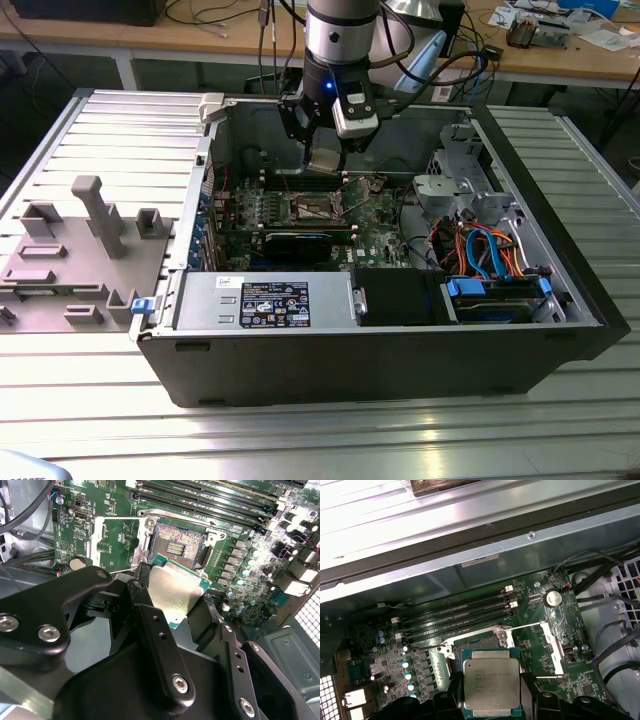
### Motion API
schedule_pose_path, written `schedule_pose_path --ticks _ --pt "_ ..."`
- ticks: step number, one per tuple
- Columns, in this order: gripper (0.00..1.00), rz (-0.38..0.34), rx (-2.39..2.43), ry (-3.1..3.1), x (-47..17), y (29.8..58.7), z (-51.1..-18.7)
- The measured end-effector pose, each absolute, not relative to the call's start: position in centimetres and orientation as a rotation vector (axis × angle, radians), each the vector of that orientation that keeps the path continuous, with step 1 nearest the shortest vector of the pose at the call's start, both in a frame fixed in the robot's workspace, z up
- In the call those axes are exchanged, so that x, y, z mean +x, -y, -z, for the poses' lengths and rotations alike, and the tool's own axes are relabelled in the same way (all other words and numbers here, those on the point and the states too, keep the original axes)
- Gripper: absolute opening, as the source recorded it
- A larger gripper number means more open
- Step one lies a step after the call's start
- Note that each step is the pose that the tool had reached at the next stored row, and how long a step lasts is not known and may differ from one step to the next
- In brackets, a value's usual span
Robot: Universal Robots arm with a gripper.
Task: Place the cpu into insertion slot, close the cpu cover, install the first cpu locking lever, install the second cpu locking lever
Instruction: 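Place the cpu into insertion slot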
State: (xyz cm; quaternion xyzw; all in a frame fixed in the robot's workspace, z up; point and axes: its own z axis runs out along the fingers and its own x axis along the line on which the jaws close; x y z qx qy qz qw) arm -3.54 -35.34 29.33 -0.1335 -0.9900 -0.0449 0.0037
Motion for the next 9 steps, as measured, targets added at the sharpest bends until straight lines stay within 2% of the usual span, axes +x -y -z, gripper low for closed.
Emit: schedule_pose_path --ticks 9 --pt "0.55 0.141 -0.439 3.101 -3.54 35.33 -29.28"
